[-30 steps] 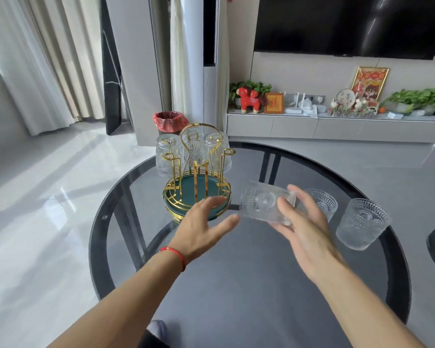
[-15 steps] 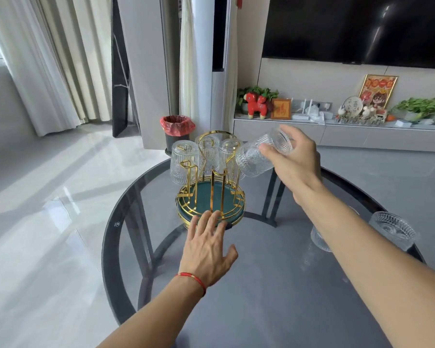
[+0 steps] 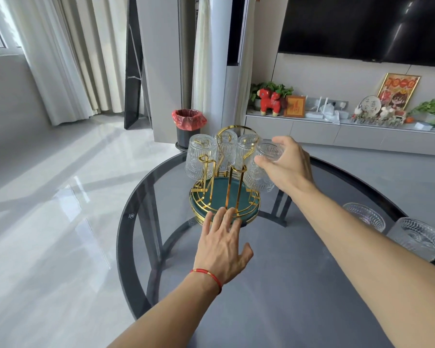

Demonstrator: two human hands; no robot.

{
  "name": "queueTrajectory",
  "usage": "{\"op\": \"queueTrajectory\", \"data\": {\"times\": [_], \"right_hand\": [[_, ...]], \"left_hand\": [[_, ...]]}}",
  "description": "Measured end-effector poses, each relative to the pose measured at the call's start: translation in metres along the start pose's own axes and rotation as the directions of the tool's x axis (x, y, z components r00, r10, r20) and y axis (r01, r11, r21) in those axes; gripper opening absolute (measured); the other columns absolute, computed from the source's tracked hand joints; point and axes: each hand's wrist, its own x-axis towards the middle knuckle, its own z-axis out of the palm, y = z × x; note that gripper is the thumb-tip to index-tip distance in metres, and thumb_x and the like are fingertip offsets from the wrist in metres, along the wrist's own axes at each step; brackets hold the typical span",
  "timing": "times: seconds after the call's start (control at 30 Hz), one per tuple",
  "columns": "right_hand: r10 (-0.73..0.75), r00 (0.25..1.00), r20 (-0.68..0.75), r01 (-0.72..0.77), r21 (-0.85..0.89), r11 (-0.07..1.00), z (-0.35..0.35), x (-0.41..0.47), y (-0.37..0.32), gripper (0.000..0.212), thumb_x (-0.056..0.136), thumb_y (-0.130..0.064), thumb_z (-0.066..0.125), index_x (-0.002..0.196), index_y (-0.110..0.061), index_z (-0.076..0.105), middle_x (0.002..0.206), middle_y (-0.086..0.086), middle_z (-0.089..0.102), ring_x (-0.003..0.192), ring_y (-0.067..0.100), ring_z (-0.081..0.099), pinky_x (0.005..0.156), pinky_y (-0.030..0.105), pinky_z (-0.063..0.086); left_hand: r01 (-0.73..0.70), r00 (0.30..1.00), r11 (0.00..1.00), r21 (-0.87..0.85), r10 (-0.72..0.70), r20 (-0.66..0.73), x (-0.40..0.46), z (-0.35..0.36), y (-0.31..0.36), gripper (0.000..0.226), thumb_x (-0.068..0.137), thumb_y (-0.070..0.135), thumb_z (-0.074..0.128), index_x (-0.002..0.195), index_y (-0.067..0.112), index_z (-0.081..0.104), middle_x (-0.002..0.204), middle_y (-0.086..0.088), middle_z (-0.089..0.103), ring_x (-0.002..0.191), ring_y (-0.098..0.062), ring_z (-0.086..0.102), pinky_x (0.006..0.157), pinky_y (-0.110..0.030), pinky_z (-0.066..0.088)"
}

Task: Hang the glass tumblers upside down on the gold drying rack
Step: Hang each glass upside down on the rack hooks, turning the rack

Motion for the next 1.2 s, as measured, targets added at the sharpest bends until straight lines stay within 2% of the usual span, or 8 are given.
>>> {"op": "queueTrajectory", "data": {"times": [0.27, 0.47, 0.63, 0.8, 0.93, 1.03, 1.13, 1.2], "right_hand": [[-0.039, 0.999, 0.009, 0.039, -0.060, 0.997, 0.016, -0.011, 0.014, 0.070, 0.086, -0.035, 0.078, 0.147, -0.014, 0.049, 0.149, 0.007, 0.056, 0.140, 0.027, 0.048, 0.109, 0.035, 0.040], [-0.095, 0.993, 0.070, 0.099, -0.059, 0.993, 0.009, -0.026, 0.024, 0.084, 0.090, -0.033, 0.076, 0.156, -0.010, 0.029, 0.160, 0.013, 0.040, 0.147, 0.028, 0.040, 0.115, 0.035, 0.034], [-0.139, 0.989, 0.044, 0.140, -0.029, 0.990, -0.016, -0.073, 0.049, 0.070, 0.096, -0.020, 0.068, 0.154, -0.005, 0.033, 0.154, 0.018, 0.043, 0.142, 0.031, 0.046, 0.117, 0.040, 0.037], [-0.066, 0.998, 0.013, 0.066, 0.027, 0.997, -0.058, -0.123, 0.094, 0.055, 0.093, -0.010, 0.066, 0.145, -0.013, 0.048, 0.140, 0.009, 0.054, 0.120, 0.020, 0.057, 0.103, 0.038, 0.049], [0.090, 0.992, -0.094, -0.075, 0.151, 0.986, -0.093, -0.120, 0.111, 0.037, 0.091, -0.006, 0.060, 0.126, -0.017, 0.063, 0.123, 0.001, 0.066, 0.101, 0.004, 0.063, 0.077, 0.003, 0.044], [0.126, 0.972, -0.198, -0.093, 0.167, 0.982, -0.111, -0.119, 0.121, 0.031, 0.089, -0.002, 0.059, 0.115, -0.016, 0.067, 0.111, 0.001, 0.071, 0.090, 0.007, 0.065, 0.073, 0.006, 0.044], [0.151, 0.956, -0.252, -0.110, 0.171, 0.979, -0.123, -0.119, 0.130, 0.026, 0.088, 0.000, 0.060, 0.107, -0.015, 0.068, 0.104, 0.000, 0.073, 0.086, 0.013, 0.066, 0.073, 0.009, 0.044], [0.151, 0.945, -0.291, -0.102, 0.175, 0.979, -0.130, -0.117, 0.134, 0.024, 0.087, 0.000, 0.060, 0.104, -0.015, 0.069, 0.101, 0.000, 0.074, 0.087, 0.016, 0.067, 0.078, 0.017, 0.049]], "left_hand": [[0.004, 1.000, 1.000, 0.001, -0.004, -0.001, 0.001, 0.002, -0.001, 0.062, 0.089, 0.056, 0.042, 0.134, 0.015, 0.056, 0.155, -0.012, 0.047, 0.149, -0.035, 0.033, 0.126, -0.055, 0.020], [0.007, 1.000, 1.000, 0.030, -0.007, 0.010, 0.003, 0.002, 0.001, 0.062, 0.089, 0.057, 0.044, 0.135, 0.016, 0.056, 0.156, -0.012, 0.045, 0.150, -0.034, 0.031, 0.126, -0.054, 0.017], [0.044, 0.993, 0.998, 0.043, -0.049, 0.112, 0.006, -0.008, 0.013, 0.054, 0.091, 0.047, 0.053, 0.138, 0.020, 0.053, 0.161, -0.016, 0.035, 0.152, -0.040, 0.022, 0.124, -0.056, 0.020], [-0.001, 0.997, 0.993, -0.119, 0.010, 0.072, 0.005, -0.017, 0.047, 0.051, 0.088, 0.030, 0.062, 0.137, 0.020, 0.054, 0.153, -0.012, 0.045, 0.145, -0.034, 0.034, 0.118, -0.048, 0.033], [-0.062, 0.996, 0.895, -0.442, 0.082, 0.026, 0.005, -0.024, 0.093, 0.052, 0.084, 0.022, 0.069, 0.134, 0.016, 0.057, 0.141, -0.008, 0.055, 0.130, -0.028, 0.050, 0.108, -0.037, 0.044], [-0.006, 0.997, 0.810, -0.586, 0.051, 0.062, 0.015, -0.023, 0.133, 0.061, 0.084, 0.026, 0.072, 0.140, 0.019, 0.049, 0.138, -0.004, 0.054, 0.125, -0.022, 0.052, 0.099, -0.023, 0.041], [0.075, 0.991, 0.735, -0.674, 0.020, 0.132, 0.041, -0.020, 0.169, 0.087, 0.082, 0.031, 0.079, 0.153, 0.018, 0.030, 0.143, -0.006, 0.045, 0.119, -0.018, 0.050, 0.101, -0.028, 0.043], [0.151, 0.979, 0.692, -0.706, -0.003, 0.206, 0.062, -0.017, 0.188, 0.104, 0.081, 0.038, 0.081, 0.159, 0.020, 0.015, 0.153, -0.007, 0.036, 0.128, -0.020, 0.047, 0.104, -0.026, 0.036]]}}
